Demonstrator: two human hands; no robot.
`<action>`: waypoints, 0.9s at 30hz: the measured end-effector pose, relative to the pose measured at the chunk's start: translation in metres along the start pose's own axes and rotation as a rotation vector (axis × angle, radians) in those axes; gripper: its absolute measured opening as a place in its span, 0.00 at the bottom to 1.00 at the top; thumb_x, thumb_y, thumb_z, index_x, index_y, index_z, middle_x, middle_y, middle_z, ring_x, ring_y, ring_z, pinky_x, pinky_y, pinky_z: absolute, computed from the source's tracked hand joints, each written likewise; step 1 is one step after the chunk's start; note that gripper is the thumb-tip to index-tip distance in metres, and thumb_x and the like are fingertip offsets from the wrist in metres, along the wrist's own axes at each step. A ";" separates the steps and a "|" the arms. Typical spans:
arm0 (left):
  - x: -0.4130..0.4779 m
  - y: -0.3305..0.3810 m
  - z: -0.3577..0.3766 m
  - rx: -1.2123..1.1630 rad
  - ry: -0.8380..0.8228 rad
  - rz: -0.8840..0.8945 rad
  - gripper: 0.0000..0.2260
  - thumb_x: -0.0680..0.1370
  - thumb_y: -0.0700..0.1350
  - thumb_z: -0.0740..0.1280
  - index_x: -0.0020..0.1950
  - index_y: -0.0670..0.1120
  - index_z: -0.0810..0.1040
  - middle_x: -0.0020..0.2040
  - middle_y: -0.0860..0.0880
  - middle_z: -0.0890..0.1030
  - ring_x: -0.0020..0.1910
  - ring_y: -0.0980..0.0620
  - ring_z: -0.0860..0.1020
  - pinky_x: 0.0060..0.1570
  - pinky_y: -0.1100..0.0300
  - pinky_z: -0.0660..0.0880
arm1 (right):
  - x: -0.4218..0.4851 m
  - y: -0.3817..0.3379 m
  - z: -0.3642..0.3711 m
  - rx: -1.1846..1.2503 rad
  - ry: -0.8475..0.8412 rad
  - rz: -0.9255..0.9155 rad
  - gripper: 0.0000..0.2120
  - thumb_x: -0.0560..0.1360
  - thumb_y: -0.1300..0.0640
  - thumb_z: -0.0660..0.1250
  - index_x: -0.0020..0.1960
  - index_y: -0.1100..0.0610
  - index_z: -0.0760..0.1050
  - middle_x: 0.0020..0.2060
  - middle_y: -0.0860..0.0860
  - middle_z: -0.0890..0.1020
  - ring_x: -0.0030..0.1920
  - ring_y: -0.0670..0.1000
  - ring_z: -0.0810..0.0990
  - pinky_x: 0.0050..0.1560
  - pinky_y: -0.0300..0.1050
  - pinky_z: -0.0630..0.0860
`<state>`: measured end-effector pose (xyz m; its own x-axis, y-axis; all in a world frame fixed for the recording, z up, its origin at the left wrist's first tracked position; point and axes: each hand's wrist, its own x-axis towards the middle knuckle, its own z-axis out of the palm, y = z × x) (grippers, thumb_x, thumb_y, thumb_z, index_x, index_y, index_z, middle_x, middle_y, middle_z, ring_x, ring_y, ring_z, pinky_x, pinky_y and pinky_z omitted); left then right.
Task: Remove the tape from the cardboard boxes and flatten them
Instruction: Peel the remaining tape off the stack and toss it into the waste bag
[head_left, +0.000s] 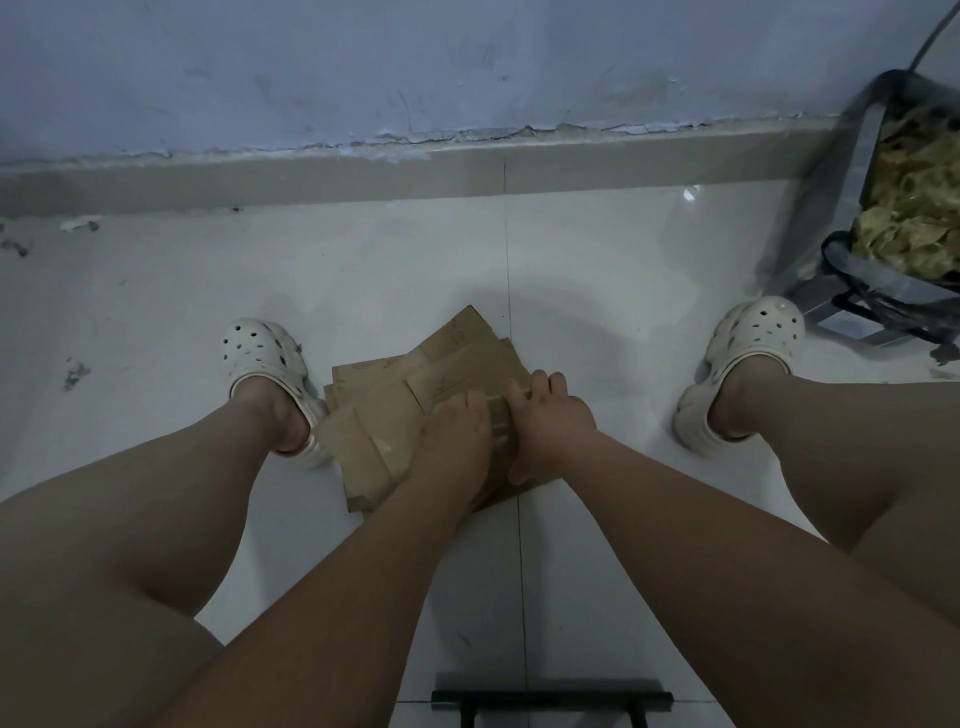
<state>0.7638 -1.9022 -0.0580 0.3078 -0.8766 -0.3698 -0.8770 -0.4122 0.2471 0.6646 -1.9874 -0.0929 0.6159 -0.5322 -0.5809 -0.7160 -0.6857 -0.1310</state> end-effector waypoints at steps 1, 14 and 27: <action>0.000 0.000 0.002 0.031 -0.015 -0.006 0.12 0.76 0.42 0.65 0.59 0.44 0.69 0.56 0.45 0.72 0.52 0.49 0.71 0.46 0.61 0.65 | 0.000 0.001 0.000 0.015 0.005 -0.006 0.49 0.61 0.41 0.76 0.72 0.53 0.53 0.64 0.59 0.64 0.64 0.60 0.62 0.50 0.50 0.70; 0.000 -0.003 0.005 -0.372 0.104 -0.234 0.03 0.76 0.43 0.68 0.43 0.47 0.75 0.50 0.48 0.70 0.52 0.50 0.68 0.47 0.62 0.63 | -0.033 0.014 0.033 0.266 0.349 -0.129 0.48 0.68 0.36 0.72 0.79 0.43 0.50 0.76 0.55 0.52 0.77 0.57 0.43 0.71 0.58 0.63; 0.015 0.026 0.007 -0.286 0.024 -0.438 0.02 0.76 0.54 0.66 0.44 0.58 0.76 0.58 0.49 0.66 0.59 0.47 0.63 0.61 0.50 0.57 | -0.029 0.014 0.035 0.528 0.355 -0.083 0.55 0.66 0.45 0.78 0.79 0.59 0.48 0.77 0.56 0.54 0.79 0.55 0.45 0.71 0.51 0.64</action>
<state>0.7432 -1.9241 -0.0635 0.6348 -0.6109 -0.4731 -0.5294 -0.7899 0.3095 0.6254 -1.9638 -0.1061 0.6827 -0.6821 -0.2619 -0.6707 -0.4429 -0.5950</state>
